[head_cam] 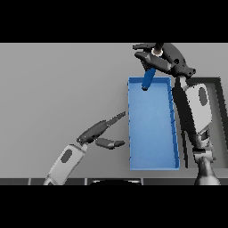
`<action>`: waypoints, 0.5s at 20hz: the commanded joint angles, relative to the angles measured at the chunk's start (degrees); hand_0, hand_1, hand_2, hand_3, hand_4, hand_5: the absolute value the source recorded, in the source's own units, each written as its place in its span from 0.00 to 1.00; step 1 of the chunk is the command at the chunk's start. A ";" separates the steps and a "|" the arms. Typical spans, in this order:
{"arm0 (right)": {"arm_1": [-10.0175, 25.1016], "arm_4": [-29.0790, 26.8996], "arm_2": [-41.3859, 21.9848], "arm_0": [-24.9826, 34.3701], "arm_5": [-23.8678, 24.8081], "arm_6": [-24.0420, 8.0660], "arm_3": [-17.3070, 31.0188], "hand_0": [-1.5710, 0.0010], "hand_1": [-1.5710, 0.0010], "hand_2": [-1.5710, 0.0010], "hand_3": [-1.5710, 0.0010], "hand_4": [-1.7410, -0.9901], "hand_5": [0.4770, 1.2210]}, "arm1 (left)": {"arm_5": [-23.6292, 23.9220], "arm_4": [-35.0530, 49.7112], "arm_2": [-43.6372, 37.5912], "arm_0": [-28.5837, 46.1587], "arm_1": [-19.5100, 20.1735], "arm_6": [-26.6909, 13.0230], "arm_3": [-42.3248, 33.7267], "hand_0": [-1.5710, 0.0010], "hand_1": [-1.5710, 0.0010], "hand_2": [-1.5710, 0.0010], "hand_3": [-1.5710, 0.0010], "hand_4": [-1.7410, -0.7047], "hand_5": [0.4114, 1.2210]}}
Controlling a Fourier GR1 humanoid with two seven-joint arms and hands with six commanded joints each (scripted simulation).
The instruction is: Pick up the blue pipe and place it into the blue bin.
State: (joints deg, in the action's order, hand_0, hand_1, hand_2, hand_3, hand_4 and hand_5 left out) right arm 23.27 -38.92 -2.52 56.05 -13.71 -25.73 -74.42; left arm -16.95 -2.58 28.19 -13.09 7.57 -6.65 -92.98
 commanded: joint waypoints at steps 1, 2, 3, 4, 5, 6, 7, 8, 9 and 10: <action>0.21 1.50 0.24 -2.07 -0.44 0.93 2.02 0.00 0.00 0.00 0.00 0.32 1.00 | -0.40 0.51 -0.02 0.45 0.35 0.51 -0.70 1.00 1.00 1.00 1.00 0.83 0.09; 0.06 2.50 0.29 -3.19 0.48 -0.07 2.44 0.00 0.00 0.00 0.00 0.32 1.00 | -0.47 0.62 0.20 0.73 0.34 0.03 -1.17 1.00 1.00 1.00 1.00 0.83 0.09; -0.13 3.45 0.18 -5.24 1.41 -0.61 2.78 0.00 0.00 0.00 0.00 0.32 1.00 | -0.36 0.22 0.06 0.23 0.39 -0.39 -0.49 1.00 1.00 1.00 1.00 0.83 0.09; -0.02 4.52 0.38 -6.74 1.99 -1.01 3.33 0.00 0.00 0.00 0.00 0.32 1.00 | -0.09 0.00 0.23 0.11 -0.09 -0.63 -0.26 1.00 1.00 1.00 1.00 0.84 0.09; 0.16 5.14 0.23 -8.52 2.64 -2.14 2.66 0.00 0.00 0.00 0.00 0.32 1.00 | -0.24 0.17 0.06 0.36 0.29 -0.13 -0.56 1.00 1.00 1.00 1.00 0.84 0.09; 0.09 6.09 -0.02 -10.07 3.70 -3.57 2.49 0.00 0.00 0.00 0.00 0.32 1.00 | -0.46 0.31 -0.09 -0.24 0.17 -0.40 0.00 1.00 1.00 1.00 1.00 0.84 0.09; -0.04 7.01 -0.16 -12.11 4.55 -4.88 2.75 0.00 0.00 0.00 0.00 0.32 1.00 | -0.61 0.25 -0.19 -0.18 0.54 -0.06 -0.01 1.00 1.00 1.00 1.00 0.84 0.09; -0.68 7.93 -0.43 -14.10 5.76 -5.77 2.51 0.00 0.00 0.00 0.00 0.32 1.00 | -0.43 -0.02 0.34 0.27 0.05 0.40 -0.11 1.00 1.00 1.00 1.00 0.84 0.08; -0.64 8.91 -0.53 -15.79 7.00 -7.13 1.79 0.00 0.00 0.00 0.00 0.32 1.00 | -0.69 0.53 0.00 0.58 0.32 0.57 -0.16 1.00 1.00 1.00 1.00 0.84 0.08; -0.02 9.38 -0.71 -16.78 6.99 -9.18 1.63 0.00 0.00 0.00 0.00 0.32 1.00 | -0.45 0.22 0.10 0.77 0.23 0.05 0.19 1.00 1.00 1.00 1.00 0.83 0.08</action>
State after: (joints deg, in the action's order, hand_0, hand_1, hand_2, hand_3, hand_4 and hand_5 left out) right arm 23.27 -29.45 -3.23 39.22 -6.88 -34.92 -72.75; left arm -17.41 -2.36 28.29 -12.30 7.79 -6.68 -92.78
